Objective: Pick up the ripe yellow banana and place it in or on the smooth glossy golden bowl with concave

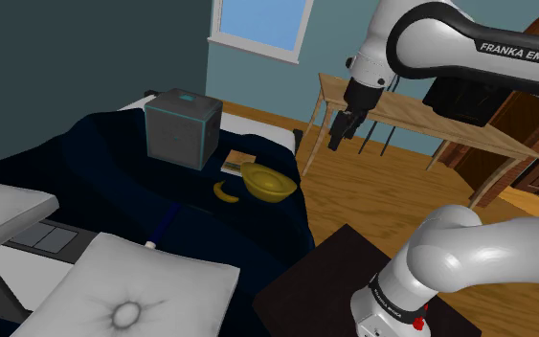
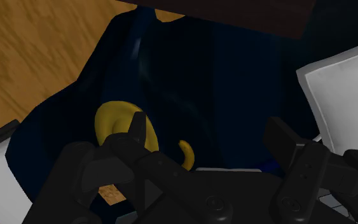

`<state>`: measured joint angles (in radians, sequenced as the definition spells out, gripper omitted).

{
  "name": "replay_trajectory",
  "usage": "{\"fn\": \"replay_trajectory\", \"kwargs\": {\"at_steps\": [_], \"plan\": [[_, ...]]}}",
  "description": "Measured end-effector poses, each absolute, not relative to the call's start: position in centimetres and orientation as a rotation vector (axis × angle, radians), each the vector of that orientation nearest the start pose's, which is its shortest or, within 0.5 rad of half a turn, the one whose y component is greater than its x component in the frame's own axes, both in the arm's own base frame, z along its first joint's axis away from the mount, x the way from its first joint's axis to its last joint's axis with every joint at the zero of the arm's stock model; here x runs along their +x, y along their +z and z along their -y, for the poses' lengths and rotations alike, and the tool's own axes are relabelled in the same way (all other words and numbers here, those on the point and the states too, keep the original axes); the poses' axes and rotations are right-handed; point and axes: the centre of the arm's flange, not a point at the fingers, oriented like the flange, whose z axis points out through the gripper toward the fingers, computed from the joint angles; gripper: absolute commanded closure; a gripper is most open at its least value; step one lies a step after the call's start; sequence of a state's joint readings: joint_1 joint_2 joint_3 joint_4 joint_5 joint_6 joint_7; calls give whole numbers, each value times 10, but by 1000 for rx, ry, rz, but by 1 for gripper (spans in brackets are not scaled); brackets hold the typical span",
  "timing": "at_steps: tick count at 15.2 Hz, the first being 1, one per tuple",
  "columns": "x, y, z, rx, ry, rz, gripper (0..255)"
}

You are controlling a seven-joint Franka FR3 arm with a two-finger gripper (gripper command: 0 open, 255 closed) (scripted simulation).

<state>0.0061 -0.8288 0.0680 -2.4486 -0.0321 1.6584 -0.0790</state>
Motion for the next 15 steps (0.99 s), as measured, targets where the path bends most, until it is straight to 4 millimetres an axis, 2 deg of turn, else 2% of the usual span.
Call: {"fn": "replay_trajectory", "kwargs": {"at_steps": [3, 8, 10, 13, 15], "plan": [[311, 556, -26, -3214, -56, 214, 0], [353, 515, -33, -3207, -52, 207, 0], [373, 490, -33, -3203, -49, 204, 0], [407, 464, -32, -3198, -50, 199, 0], [423, 443, -37, -3195, -48, 196, 0]]}}
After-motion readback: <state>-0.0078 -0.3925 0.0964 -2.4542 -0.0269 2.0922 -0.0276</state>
